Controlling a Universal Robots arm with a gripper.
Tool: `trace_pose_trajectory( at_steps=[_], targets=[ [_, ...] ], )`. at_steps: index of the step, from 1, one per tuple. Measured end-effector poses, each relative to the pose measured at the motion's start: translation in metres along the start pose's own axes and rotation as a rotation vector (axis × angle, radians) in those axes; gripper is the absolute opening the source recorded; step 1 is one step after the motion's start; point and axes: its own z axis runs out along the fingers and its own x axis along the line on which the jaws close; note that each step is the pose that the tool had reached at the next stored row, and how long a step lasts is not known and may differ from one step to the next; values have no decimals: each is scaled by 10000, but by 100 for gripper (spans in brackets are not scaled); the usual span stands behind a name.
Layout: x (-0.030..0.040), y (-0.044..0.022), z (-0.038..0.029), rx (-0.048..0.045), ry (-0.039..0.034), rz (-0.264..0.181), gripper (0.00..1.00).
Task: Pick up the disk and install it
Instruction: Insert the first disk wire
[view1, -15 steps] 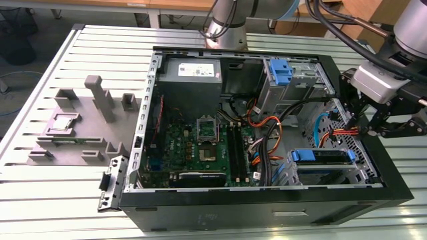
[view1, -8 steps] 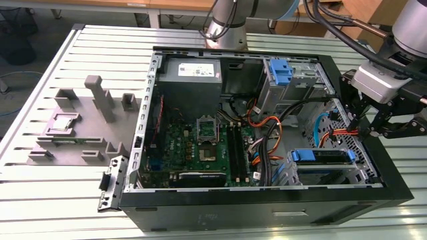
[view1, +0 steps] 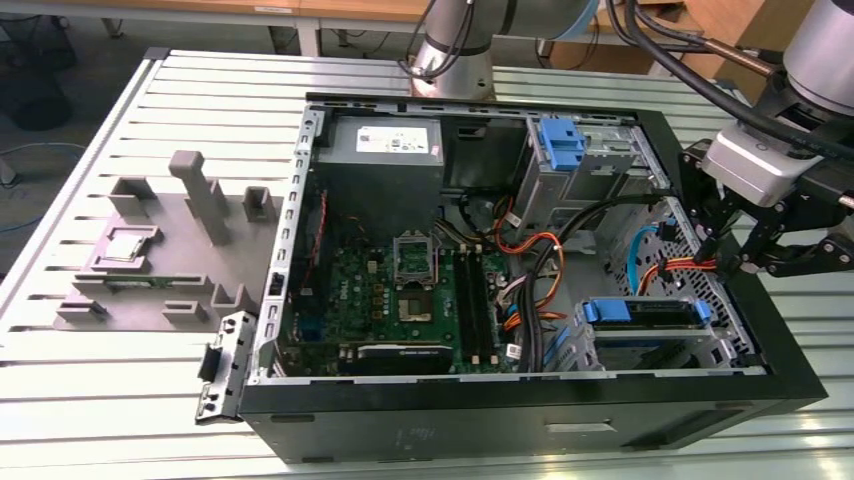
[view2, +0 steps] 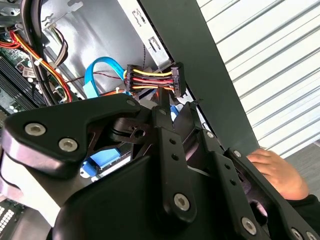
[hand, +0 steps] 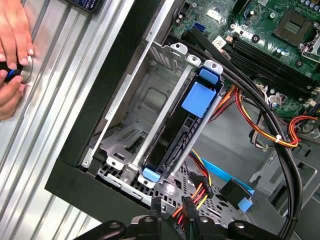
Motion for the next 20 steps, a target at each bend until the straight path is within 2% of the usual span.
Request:
trace_pose_trajectory(
  at_steps=[7,10,13,17,20],
  targets=[
    [0,0,0,14,6,-11,31],
    [0,0,0,196,82,-124,31],
    [-5,-4,0,290,117,-247,31],
    [-32,-17,3,300,157,-346,31],
    [-42,-20,21,273,222,-441,31]
  ],
)
